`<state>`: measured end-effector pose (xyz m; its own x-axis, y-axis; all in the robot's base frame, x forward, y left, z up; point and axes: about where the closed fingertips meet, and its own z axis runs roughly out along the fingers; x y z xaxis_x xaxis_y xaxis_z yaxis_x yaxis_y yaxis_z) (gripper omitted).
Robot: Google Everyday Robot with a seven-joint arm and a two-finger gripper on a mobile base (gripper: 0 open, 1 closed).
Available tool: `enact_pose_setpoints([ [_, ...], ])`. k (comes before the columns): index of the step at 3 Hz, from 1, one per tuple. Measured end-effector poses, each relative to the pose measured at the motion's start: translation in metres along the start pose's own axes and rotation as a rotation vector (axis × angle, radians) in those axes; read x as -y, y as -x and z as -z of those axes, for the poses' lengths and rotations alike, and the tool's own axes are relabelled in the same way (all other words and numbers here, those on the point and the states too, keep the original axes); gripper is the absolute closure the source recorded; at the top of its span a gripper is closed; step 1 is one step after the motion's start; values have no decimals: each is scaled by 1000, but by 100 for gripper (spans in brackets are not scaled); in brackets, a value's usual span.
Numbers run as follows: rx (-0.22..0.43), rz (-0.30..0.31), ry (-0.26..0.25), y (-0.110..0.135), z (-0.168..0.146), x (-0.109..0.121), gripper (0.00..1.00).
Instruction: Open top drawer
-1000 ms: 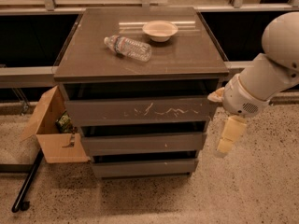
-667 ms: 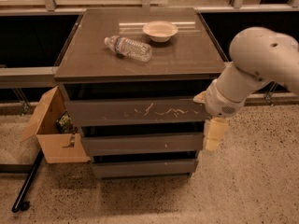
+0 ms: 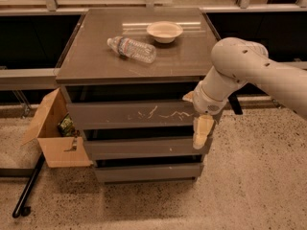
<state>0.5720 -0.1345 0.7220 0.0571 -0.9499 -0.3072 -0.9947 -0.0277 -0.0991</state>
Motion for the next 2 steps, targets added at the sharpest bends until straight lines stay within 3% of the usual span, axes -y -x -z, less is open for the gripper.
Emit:
enact_pose_setpoints([
  [1, 0, 0, 0, 0, 0, 0, 0],
  [2, -24, 63, -40, -2, -8, 13, 0],
])
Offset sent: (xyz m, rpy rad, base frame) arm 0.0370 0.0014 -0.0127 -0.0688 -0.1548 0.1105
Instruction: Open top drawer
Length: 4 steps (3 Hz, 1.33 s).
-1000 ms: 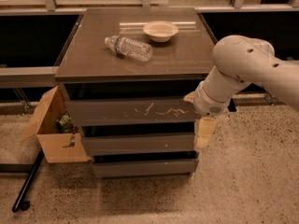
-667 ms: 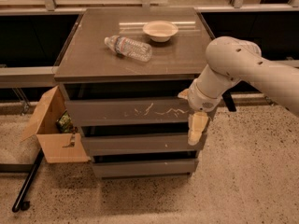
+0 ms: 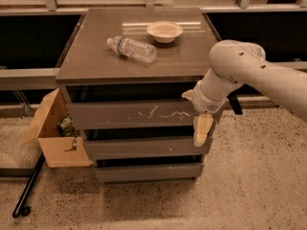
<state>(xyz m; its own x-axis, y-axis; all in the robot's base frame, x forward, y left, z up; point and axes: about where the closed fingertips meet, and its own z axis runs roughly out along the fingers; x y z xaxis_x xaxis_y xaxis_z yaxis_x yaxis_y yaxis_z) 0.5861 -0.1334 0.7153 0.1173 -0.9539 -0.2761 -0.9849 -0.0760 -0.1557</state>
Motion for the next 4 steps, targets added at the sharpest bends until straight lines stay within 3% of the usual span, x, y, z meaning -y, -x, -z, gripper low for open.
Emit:
enact_pose_setpoints([
  [1, -21, 68, -41, -8, -19, 26, 0],
  [4, -67, 81, 12, -5, -63, 46, 0],
])
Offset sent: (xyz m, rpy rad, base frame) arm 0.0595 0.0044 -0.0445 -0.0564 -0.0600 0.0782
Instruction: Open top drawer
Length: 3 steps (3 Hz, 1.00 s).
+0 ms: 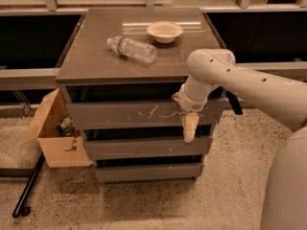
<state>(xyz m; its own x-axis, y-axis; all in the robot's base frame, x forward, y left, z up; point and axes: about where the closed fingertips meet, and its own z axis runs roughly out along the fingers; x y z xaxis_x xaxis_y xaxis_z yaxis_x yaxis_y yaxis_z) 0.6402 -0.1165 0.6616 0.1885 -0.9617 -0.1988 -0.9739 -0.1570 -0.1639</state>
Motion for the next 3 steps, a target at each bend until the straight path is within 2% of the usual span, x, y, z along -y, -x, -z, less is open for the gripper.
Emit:
enact_pose_setpoints([
  [1, 8, -1, 29, 4, -8, -2, 16],
  [3, 38, -10, 68, 7, -14, -5, 63],
])
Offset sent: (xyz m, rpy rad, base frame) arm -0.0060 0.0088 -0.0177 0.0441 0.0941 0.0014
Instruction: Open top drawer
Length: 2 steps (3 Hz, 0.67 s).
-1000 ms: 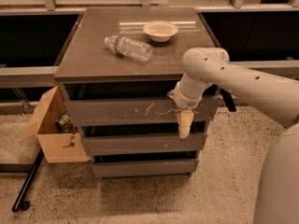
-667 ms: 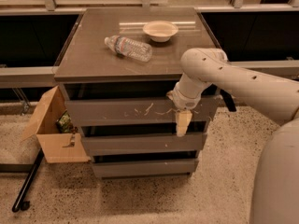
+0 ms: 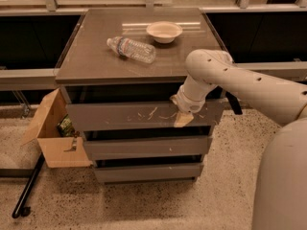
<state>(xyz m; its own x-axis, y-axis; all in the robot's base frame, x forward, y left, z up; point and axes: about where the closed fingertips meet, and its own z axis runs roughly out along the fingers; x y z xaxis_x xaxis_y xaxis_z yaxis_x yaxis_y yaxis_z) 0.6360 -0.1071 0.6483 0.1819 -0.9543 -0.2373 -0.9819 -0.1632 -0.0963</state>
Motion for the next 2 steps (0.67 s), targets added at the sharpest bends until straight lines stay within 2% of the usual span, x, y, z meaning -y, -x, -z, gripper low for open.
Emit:
enact_pose_setpoints([
  [1, 30, 1, 7, -1, 2, -2, 86],
  [2, 47, -6, 6, -2, 10, -3, 100],
])
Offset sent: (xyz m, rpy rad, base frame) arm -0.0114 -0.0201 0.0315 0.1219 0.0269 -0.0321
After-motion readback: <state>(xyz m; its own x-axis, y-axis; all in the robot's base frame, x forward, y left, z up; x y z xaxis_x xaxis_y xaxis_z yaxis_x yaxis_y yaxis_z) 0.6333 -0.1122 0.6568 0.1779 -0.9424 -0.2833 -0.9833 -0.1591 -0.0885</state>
